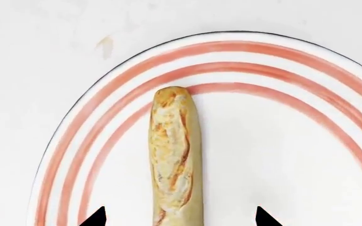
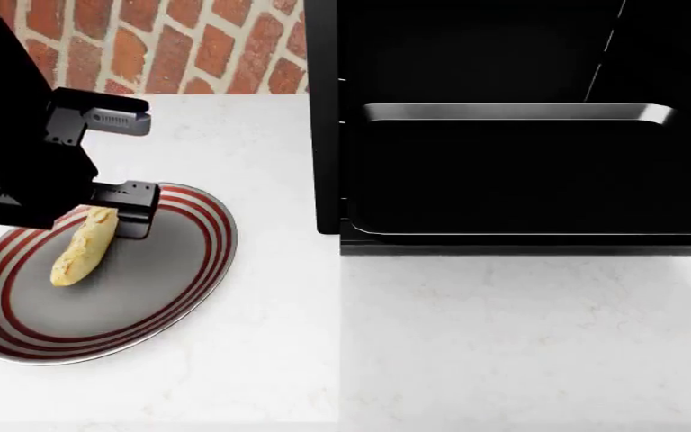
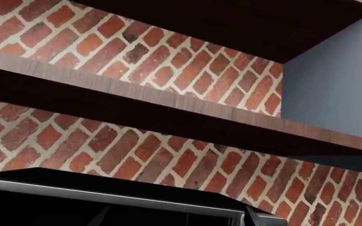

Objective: Place the baguette on the tray of the toaster oven.

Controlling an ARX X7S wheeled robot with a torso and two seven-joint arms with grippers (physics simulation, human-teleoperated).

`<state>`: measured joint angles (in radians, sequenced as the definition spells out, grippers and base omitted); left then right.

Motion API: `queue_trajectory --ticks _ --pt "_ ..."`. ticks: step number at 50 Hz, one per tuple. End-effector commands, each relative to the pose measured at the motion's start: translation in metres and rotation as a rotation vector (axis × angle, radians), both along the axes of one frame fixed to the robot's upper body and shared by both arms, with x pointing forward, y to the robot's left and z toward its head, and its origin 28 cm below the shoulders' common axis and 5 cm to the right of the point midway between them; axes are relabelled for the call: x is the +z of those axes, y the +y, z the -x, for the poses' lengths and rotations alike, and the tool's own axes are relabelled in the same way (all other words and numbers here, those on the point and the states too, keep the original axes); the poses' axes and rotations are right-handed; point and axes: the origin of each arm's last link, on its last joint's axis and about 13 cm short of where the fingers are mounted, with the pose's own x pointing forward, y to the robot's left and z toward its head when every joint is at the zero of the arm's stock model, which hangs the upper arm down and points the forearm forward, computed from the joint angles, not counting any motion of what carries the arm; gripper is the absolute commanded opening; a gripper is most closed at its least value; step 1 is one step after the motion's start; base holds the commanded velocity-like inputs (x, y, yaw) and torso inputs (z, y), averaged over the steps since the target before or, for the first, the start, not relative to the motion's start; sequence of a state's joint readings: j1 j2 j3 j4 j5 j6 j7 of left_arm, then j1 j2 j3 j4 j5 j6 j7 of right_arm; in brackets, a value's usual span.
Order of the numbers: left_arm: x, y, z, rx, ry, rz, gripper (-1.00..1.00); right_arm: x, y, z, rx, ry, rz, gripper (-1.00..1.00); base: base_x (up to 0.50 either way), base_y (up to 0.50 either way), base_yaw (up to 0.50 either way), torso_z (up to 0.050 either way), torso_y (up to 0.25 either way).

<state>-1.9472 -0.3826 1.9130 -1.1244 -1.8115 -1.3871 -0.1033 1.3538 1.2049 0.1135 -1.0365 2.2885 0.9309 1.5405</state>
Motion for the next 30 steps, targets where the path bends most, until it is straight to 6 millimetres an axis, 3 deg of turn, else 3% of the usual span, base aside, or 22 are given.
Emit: queue_trajectory --ticks 1,28,29,30 --pt "-0.0067 0.0014 -0.0006 0.008 0.011 -0.005 1.00 -0.0005 0.0005 -0.0016 0.002 0.005 0.002 1.00 0.00 0.00 0.00 0.000 0.000" --pt "-0.0122 0.0028 -0.0019 0.001 0.020 -0.010 1.00 -0.0005 0.0005 -0.0033 0.003 0.008 0.003 1.00 0.00 0.00 0.00 0.000 0.000" --pt "-0.0122 0.0027 -0.0018 0.001 0.021 -0.013 -1.00 -0.0005 0.0005 -0.0033 0.002 0.008 0.004 1.00 0.00 0.00 0.00 0.000 0.000" --pt "-0.0122 0.0027 -0.0018 0.001 0.021 -0.017 -1.00 -0.0004 0.0006 -0.0033 0.003 0.007 0.003 1.00 0.00 0.00 0.00 0.000 0.000"
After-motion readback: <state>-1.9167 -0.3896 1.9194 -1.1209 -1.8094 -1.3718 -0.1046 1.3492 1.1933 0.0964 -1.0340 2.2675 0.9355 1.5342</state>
